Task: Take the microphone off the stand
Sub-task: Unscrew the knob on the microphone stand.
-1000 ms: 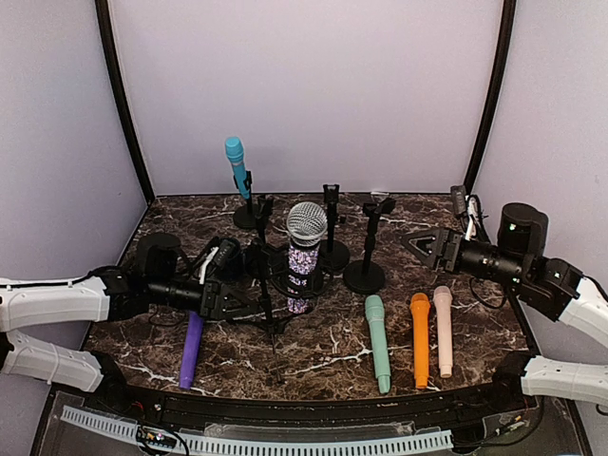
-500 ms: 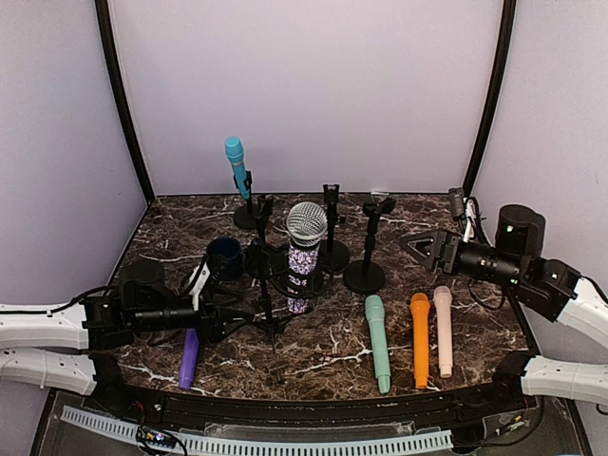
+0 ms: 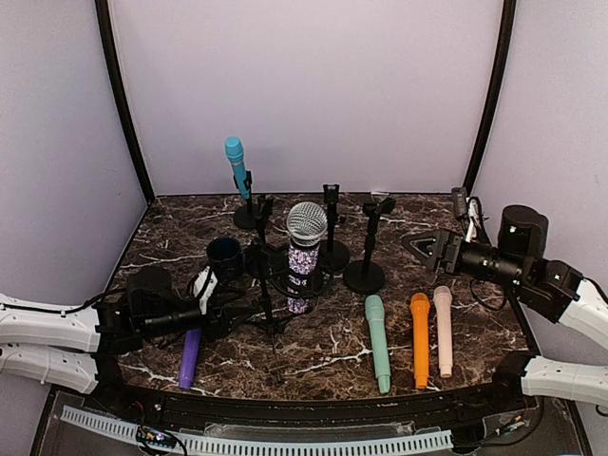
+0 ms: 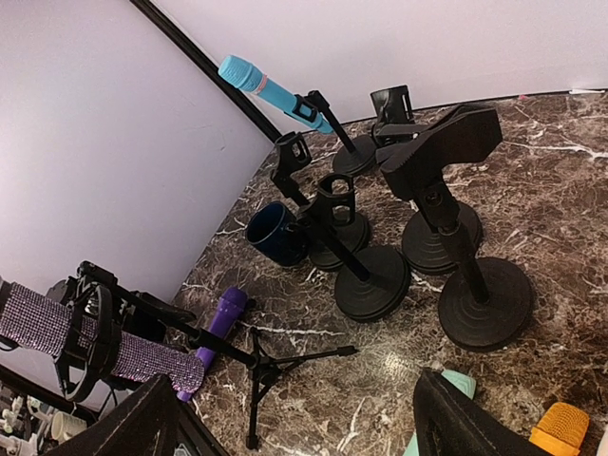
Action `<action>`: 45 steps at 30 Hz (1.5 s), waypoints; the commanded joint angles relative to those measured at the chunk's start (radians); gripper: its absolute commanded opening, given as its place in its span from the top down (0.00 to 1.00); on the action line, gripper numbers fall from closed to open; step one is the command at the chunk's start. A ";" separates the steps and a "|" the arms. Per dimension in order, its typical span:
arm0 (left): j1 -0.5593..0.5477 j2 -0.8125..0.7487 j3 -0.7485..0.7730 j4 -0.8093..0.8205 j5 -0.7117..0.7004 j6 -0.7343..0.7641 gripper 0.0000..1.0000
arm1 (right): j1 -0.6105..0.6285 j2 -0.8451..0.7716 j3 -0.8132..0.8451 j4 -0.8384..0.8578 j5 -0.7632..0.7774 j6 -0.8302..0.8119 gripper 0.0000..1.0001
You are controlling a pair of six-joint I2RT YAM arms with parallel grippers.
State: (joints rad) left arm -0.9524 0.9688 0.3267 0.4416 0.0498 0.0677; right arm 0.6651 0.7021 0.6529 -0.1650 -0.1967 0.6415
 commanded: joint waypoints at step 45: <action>-0.014 0.053 0.003 0.025 0.106 -0.186 0.91 | 0.007 -0.039 -0.008 0.003 0.026 0.013 0.14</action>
State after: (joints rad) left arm -0.9604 1.0481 0.3450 0.4782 0.1158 -0.0090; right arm 0.6655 0.6800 0.6529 -0.1810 -0.1825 0.6464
